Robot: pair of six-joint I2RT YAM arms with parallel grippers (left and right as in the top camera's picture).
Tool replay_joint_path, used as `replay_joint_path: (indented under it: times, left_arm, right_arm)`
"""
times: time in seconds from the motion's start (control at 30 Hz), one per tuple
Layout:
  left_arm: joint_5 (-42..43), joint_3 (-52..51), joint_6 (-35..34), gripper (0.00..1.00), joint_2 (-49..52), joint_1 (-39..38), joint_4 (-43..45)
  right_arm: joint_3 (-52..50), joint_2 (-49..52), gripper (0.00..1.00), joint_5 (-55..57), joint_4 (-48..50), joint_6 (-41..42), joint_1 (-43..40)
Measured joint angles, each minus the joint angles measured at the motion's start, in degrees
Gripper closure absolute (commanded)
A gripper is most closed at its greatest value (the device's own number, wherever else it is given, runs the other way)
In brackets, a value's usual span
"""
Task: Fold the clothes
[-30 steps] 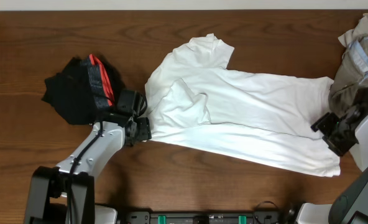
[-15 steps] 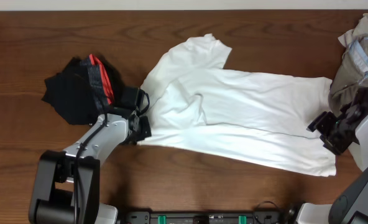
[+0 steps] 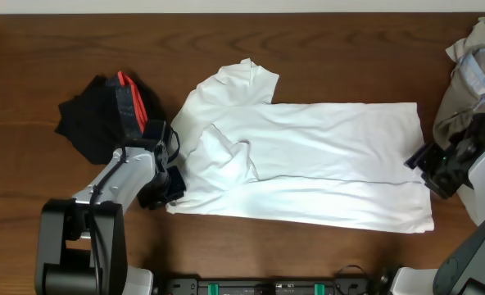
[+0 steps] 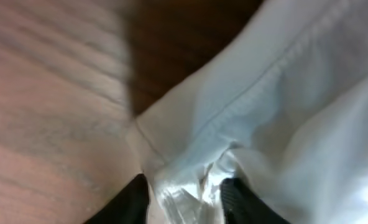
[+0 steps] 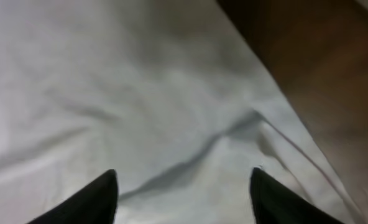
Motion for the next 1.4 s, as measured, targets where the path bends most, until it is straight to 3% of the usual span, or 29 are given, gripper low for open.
replay_joint_path:
  times: [0.2, 0.47, 0.73, 0.9, 1.17, 1.4]
  left_arm:
    - [1.44, 5.25, 4.17, 0.34, -0.98, -0.07, -7.96]
    - [2.49, 20.11, 8.35, 0.22, -8.46, -0.09, -18.95]
    - [6.67, 32.15, 17.55, 0.22, -8.81, -2.34, -10.05]
    - [7.54, 41.00, 22.38, 0.21, -0.46, -4.22, -3.80]
    - [8.68, 62.45, 28.87, 0.19, 24.65, -8.07, -1.36]
    - [7.23, 71.01, 34.16, 0.18, 40.09, -12.90, 4.68]
  right_arm:
    - [0.00, -0.79, 0.32, -7.67, 4.44, -3.52, 0.00]
    - [1.46, -9.40, 0.30, -11.89, 3.78, -4.57, 0.00]
    - [11.50, -9.79, 0.27, -13.90, -4.07, -5.33, 2.56]
    - [21.81, -4.17, 0.25, -14.19, -6.25, -5.90, 6.27]
    - [38.93, 13.90, 0.24, -14.23, -10.99, -6.08, 8.50]
    - [40.61, 19.04, 0.21, -12.44, -12.92, -6.08, 9.42]
